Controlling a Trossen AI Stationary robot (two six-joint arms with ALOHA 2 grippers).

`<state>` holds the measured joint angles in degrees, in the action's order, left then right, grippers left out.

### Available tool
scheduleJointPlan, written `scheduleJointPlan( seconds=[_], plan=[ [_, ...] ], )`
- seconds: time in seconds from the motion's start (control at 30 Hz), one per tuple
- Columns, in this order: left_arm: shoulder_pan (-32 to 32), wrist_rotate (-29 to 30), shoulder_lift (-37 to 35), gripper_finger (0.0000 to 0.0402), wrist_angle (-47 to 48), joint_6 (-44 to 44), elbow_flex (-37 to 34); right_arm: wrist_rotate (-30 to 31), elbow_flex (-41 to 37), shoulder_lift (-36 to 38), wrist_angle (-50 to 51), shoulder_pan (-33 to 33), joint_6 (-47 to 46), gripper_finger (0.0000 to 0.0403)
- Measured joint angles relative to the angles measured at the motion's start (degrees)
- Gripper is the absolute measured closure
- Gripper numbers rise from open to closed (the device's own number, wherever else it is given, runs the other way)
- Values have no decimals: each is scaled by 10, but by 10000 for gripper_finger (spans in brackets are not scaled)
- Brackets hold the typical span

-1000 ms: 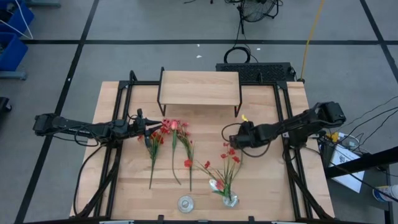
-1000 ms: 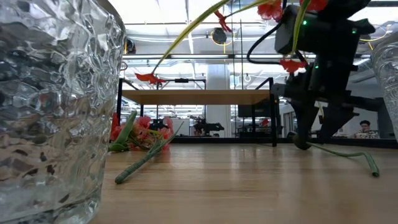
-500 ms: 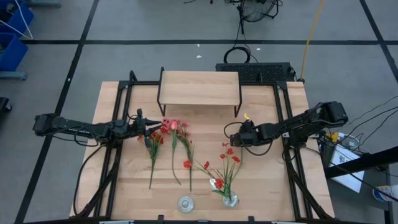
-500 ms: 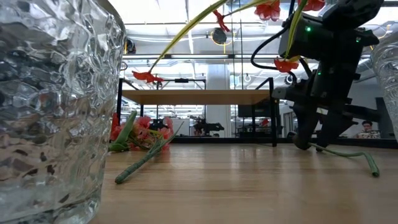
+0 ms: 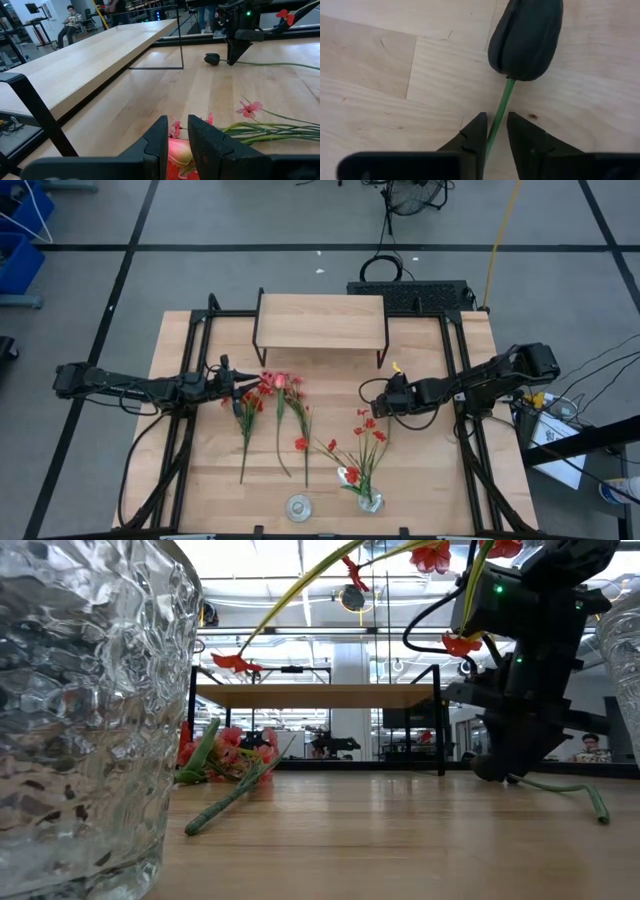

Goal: Pick and place flowers into a vace then onto a shelf
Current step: Put the black flower into the right transparent vase

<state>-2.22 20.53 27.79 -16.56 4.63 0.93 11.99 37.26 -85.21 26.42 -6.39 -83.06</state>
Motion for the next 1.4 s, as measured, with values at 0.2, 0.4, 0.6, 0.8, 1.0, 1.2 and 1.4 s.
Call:
scheduleJointPlan(
  seconds=[0.2,0.4,0.6,0.8,1.0,1.2,1.4],
  plan=[
    [0,0,0,321,0,0,0,-6,0,0,8,0,0,387],
    [0,0,0,321,0,0,0,3,-2,46,11,-8,-1,396],
    [0,1,0,321,-3,0,0,28,-2,135,35,-27,15,400],
    [0,0,0,321,-3,0,0,93,-2,221,68,-74,15,401],
    [0,0,0,321,-3,0,0,171,-2,294,101,-146,24,402],
    [0,0,0,321,-2,0,0,229,-2,343,86,-230,58,402],
    [0,0,0,321,0,0,0,293,-2,369,-11,-313,126,402]
  ],
)
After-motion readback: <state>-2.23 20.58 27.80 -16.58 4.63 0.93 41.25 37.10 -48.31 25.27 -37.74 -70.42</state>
